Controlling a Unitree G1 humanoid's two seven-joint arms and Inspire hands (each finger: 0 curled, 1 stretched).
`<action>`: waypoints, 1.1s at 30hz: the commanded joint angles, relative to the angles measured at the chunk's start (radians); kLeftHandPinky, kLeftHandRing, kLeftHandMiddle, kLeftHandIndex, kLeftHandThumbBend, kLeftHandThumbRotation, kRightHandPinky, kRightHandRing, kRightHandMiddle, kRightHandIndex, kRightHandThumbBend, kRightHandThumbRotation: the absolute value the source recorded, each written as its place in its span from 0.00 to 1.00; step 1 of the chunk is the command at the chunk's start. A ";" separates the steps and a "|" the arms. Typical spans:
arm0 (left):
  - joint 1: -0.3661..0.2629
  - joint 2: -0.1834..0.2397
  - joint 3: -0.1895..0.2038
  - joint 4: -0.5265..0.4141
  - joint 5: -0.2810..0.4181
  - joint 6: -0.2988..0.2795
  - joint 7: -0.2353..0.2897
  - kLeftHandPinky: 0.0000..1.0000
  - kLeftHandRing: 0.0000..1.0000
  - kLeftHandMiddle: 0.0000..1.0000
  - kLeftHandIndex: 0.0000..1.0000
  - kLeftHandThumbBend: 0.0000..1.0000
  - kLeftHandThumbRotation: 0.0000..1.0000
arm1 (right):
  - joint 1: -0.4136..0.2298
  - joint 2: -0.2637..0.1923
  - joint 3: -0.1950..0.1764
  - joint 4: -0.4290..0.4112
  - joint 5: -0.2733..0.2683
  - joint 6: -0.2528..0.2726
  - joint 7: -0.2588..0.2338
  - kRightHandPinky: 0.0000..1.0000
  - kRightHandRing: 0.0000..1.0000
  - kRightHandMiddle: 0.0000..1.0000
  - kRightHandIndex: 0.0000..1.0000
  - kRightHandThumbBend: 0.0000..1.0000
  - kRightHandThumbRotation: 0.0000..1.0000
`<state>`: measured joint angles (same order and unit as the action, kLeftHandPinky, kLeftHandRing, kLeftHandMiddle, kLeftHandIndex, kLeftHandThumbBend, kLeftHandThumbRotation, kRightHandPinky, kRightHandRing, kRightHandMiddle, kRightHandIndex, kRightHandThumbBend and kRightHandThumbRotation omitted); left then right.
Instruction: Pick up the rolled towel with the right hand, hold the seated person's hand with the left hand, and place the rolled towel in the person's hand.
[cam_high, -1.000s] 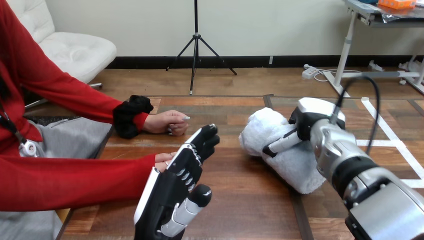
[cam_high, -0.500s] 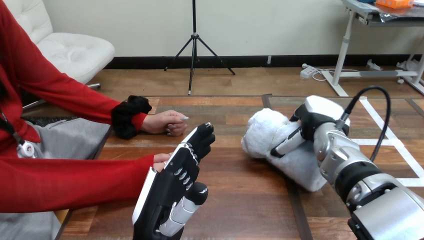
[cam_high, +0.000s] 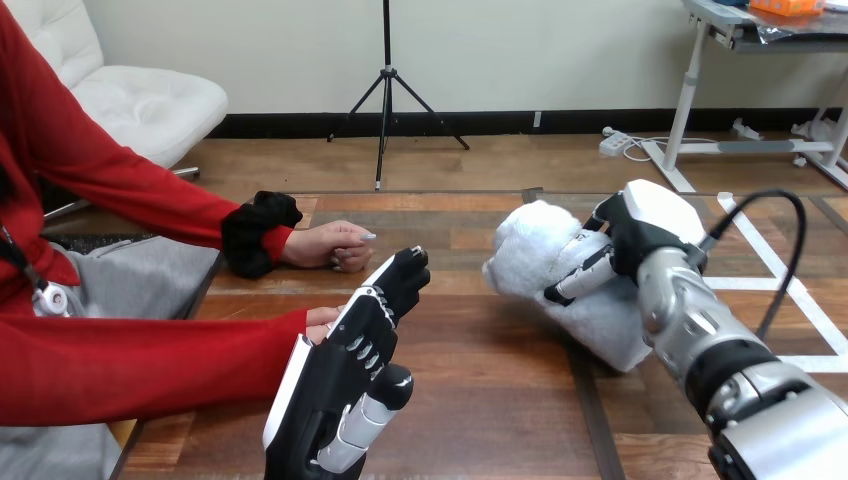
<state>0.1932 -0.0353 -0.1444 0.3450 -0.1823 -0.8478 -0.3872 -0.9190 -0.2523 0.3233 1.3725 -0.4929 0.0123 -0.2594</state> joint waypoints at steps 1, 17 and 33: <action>-0.038 0.006 0.002 -0.048 -0.009 -0.019 -0.006 0.94 0.92 0.92 0.87 1.00 0.78 | -0.018 -0.035 -0.033 -0.063 0.022 -0.044 -0.049 0.40 0.43 0.46 0.41 0.90 0.00; -0.045 0.015 0.009 -0.041 -0.026 -0.022 -0.020 0.95 0.92 0.92 0.87 1.00 0.76 | 0.043 -0.040 -0.130 -0.094 0.115 -0.176 -0.117 0.36 0.42 0.47 0.44 0.88 0.00; -0.043 0.027 0.019 -0.042 -0.020 -0.024 -0.021 0.93 0.91 0.92 0.87 1.00 0.76 | 0.112 -0.017 -0.239 -0.123 0.217 -0.364 -0.178 0.33 0.39 0.45 0.43 0.88 0.00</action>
<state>0.1931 -0.0145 -0.1370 0.3450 -0.1959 -0.8514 -0.4086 -0.7741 -0.2763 0.1333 1.3223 -0.3131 -0.2875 -0.3978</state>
